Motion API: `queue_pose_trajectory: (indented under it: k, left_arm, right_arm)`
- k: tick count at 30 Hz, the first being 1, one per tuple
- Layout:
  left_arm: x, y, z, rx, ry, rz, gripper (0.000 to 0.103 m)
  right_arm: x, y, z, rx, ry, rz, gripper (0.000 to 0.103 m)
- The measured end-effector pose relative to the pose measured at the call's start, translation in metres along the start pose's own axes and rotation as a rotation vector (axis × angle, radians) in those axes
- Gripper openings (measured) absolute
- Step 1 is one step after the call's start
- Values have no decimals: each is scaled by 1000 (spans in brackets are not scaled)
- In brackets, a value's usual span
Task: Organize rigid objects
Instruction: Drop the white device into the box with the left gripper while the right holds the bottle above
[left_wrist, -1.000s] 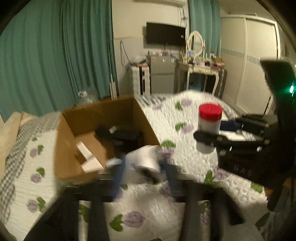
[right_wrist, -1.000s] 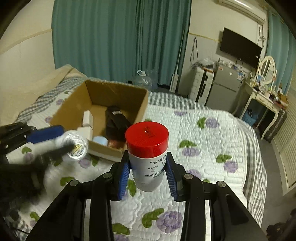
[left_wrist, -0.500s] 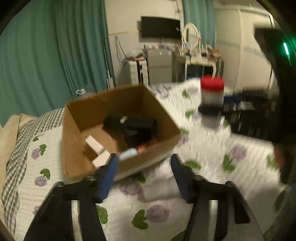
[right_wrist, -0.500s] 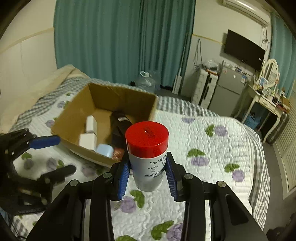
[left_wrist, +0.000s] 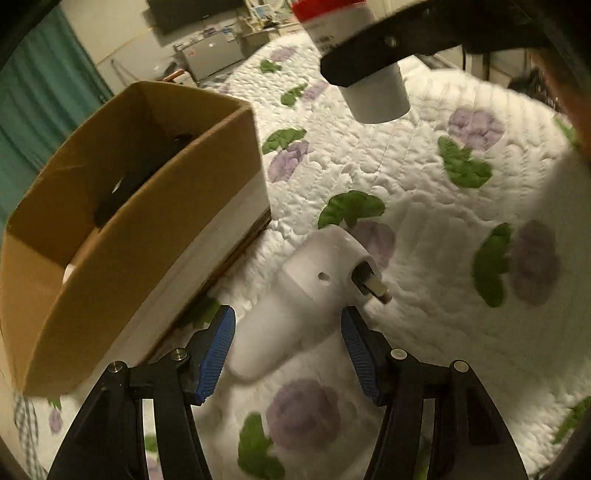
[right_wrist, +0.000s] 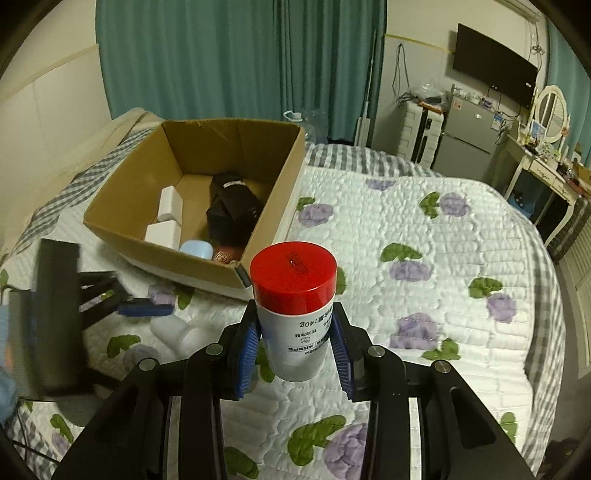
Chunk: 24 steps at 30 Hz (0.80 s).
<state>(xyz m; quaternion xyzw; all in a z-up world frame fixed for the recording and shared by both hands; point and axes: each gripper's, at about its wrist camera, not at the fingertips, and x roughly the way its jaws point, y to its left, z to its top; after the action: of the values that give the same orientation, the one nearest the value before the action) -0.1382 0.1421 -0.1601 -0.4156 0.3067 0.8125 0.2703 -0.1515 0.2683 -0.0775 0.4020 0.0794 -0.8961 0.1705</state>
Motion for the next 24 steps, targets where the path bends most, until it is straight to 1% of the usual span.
queue_pose_trajectory:
  k: [3,4,5,6,9,12,14,17,19,21,24]
  left_arm:
    - [11,-4,11,-8,-3,-26,62]
    - [12,-4,14,-23,-7,-31,60]
    - [12,-3,15,-39,-9,-40,46]
    - [11,-3,16,-61,-8,-54,46]
    - [2,-1,14,-147,-8,-54,45]
    - [-23,1,12,-193,-45,-21,45]
    - [-44,8,11,-244,-74,-22,45]
    - [-79,21,12,-310,-124,23,45]
    - [-103,35,14,-357,-167,60,45]
    - [-120,50,17,-396,-204,78,45]
    - [-140,79,25,-451,-249,146,45]
  right_arm:
    - [4,1,-3,-6,16,-5,36]
    - [5,1,-4,-4,22,-10,36]
    - [5,0,-4,-2,23,-13,36]
    - [5,0,-5,0,23,-14,36]
    - [2,0,-5,2,17,-20,36]
    - [-5,3,-4,0,4,-20,36]
    - [-13,6,-1,-1,-10,-25,36]
    - [-25,8,6,-3,-36,-30,36]
    - [-37,13,16,-17,-66,-39,36]
    - [-48,17,28,-30,-96,-41,36]
    - [-59,27,54,-57,-152,-41,36]
